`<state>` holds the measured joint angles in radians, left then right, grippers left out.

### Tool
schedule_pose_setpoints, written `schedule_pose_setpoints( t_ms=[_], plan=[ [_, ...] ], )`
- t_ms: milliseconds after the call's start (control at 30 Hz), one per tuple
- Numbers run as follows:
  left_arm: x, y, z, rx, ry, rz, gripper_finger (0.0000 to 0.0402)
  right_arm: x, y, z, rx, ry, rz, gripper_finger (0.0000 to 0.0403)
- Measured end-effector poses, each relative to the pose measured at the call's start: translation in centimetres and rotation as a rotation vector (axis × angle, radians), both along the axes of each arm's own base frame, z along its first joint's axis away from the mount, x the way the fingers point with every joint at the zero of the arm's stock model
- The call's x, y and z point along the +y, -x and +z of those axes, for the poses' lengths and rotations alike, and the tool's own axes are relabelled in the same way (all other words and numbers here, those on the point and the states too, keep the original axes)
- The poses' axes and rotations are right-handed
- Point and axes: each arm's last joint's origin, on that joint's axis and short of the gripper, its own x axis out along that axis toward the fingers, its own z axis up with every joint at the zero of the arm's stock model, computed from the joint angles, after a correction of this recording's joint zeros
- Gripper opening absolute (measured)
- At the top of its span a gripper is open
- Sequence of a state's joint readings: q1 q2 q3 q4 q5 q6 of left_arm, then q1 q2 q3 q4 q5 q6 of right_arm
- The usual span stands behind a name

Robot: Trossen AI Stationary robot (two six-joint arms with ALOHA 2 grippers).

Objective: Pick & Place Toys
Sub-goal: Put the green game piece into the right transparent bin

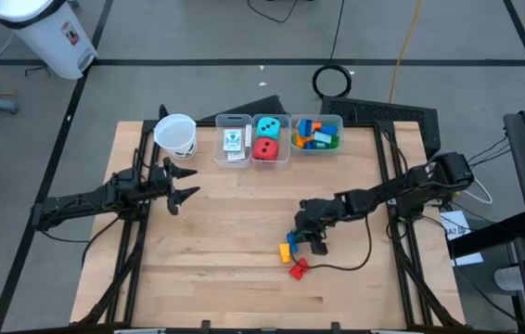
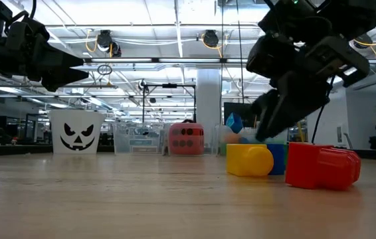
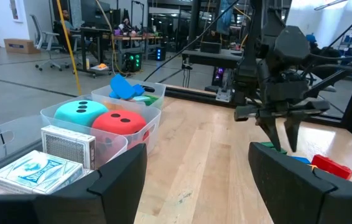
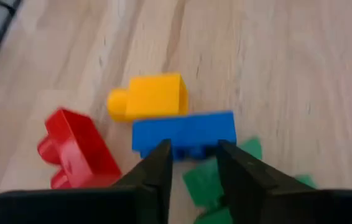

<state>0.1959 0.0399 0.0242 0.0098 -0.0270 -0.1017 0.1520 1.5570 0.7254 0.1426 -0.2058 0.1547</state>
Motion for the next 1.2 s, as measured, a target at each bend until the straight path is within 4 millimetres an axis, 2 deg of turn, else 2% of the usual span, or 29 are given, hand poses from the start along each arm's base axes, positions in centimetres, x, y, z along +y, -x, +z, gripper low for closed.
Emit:
schedule_pose_setpoints(
  t_ms=[200,467,600,733,800,967,1067,1200],
  plan=[
    [0.0,0.0,0.0,0.0,0.0,0.0,0.0287,-0.6,0.9,-0.3,0.104,0.028,-0.007,0.0064],
    [0.0,0.0,0.0,0.002,0.0,0.0,0.0287,-1.9,2.7,1.7,0.115,0.233,-0.172,0.0036],
    [0.0,0.0,0.0,0.004,0.001,0.0,0.0287,-2.1,3.6,3.4,0.077,0.27,-0.297,0.0038],
    [0.0,0.0,0.0,0.003,0.001,0.0,0.0287,-2.4,5.0,3.9,0.138,0.298,-0.382,0.0065],
    [0.0,0.0,0.0,0.004,0.001,0.0,0.0287,-2.4,5.5,3.7,0.171,0.286,-0.394,0.0082],
    [0.0,0.0,0.0,0.004,0.001,0.0,0.0287,-2.3,6.7,1.5,0.225,0.198,-0.359,0.0111],
    [0.0,0.0,0.0,0.004,0.001,0.0,0.0287,-2.1,6.7,0.9,0.165,0.126,-0.318,0.0115],
    [0.0,0.0,0.0,0.005,0.001,0.0,0.0287,-2.0,6.8,0.6,0.152,0.116,-0.264,0.0107]
  ],
)
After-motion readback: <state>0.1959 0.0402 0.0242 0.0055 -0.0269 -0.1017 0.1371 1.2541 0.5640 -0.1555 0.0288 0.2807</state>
